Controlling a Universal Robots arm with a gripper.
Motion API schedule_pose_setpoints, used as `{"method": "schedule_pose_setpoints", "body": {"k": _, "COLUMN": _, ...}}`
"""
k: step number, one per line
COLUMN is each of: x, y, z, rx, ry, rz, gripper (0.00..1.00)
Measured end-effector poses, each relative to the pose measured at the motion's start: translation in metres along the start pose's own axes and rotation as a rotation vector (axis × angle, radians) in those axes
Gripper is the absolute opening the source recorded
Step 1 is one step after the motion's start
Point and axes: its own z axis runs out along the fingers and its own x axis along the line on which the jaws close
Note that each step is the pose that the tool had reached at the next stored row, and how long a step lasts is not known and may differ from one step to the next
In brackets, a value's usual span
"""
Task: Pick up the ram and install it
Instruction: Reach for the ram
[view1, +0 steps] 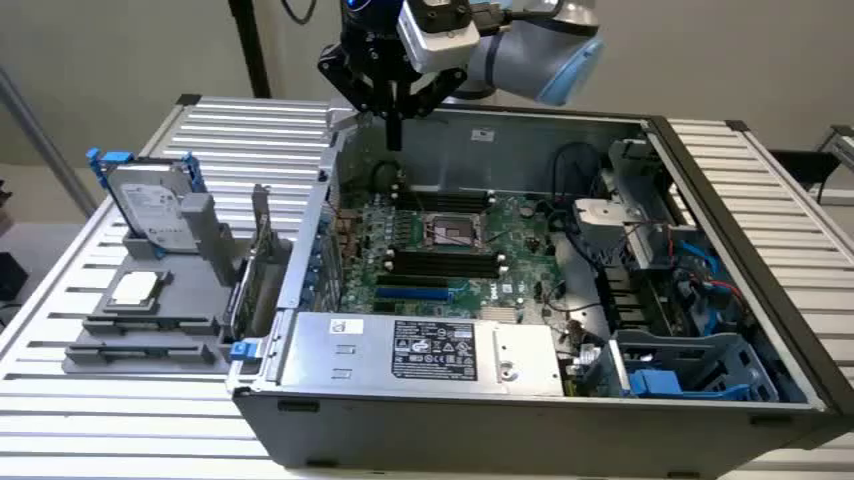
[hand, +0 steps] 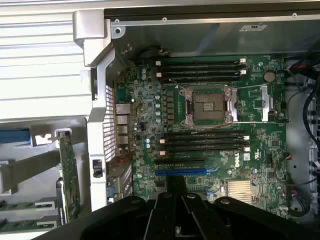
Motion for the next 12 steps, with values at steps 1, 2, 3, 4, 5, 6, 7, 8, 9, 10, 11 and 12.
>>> {"method": "schedule_pose_setpoints", "body": {"k": 1, "x": 0.0000, "y": 0.0000, "z": 0.0000, "rx": 0.0000, "ry": 0.0000, "rz": 0.000, "gripper": 0.11}}
{"method": "schedule_pose_setpoints", "body": {"k": 2, "x": 0.0000, "y": 0.0000, "z": 0.0000, "rx": 0.0000, "ry": 0.0000, "rz": 0.000, "gripper": 0.11}}
{"method": "schedule_pose_setpoints", "body": {"k": 3, "x": 0.0000, "y": 0.0000, "z": 0.0000, "rx": 0.0000, "ry": 0.0000, "rz": 0.000, "gripper": 0.11}}
{"method": "schedule_pose_setpoints", "body": {"k": 4, "x": 0.0000, "y": 0.0000, "z": 0.0000, "rx": 0.0000, "ry": 0.0000, "rz": 0.000, "gripper": 0.11}}
{"method": "schedule_pose_setpoints", "body": {"k": 5, "x": 0.0000, "y": 0.0000, "z": 0.0000, "rx": 0.0000, "ry": 0.0000, "rz": 0.000, "gripper": 0.11}}
{"method": "schedule_pose_setpoints", "body": {"k": 6, "x": 0.0000, "y": 0.0000, "z": 0.0000, "rx": 0.0000, "ry": 0.0000, "rz": 0.000, "gripper": 0.11}}
{"method": "schedule_pose_setpoints", "body": {"k": 7, "x": 0.0000, "y": 0.0000, "z": 0.0000, "rx": 0.0000, "ry": 0.0000, "rz": 0.000, "gripper": 0.11}}
{"method": "schedule_pose_setpoints", "body": {"k": 8, "x": 0.0000, "y": 0.0000, "z": 0.0000, "rx": 0.0000, "ry": 0.0000, "rz": 0.000, "gripper": 0.11}}
{"method": "schedule_pose_setpoints", "body": {"k": 9, "x": 0.0000, "y": 0.0000, "z": 0.0000, "rx": 0.0001, "ry": 0.0000, "rz": 0.000, "gripper": 0.11}}
{"method": "schedule_pose_setpoints", "body": {"k": 10, "x": 0.0000, "y": 0.0000, "z": 0.0000, "rx": 0.0000, "ry": 0.0000, "rz": 0.000, "gripper": 0.11}}
{"method": "schedule_pose_setpoints", "body": {"k": 11, "x": 0.0000, "y": 0.0000, "z": 0.0000, "rx": 0.0000, "ry": 0.0000, "rz": 0.000, "gripper": 0.11}}
{"method": "schedule_pose_setpoints", "body": {"k": 12, "x": 0.0000, "y": 0.0000, "z": 0.0000, "rx": 0.0000, "ry": 0.0000, "rz": 0.000, "gripper": 0.11}}
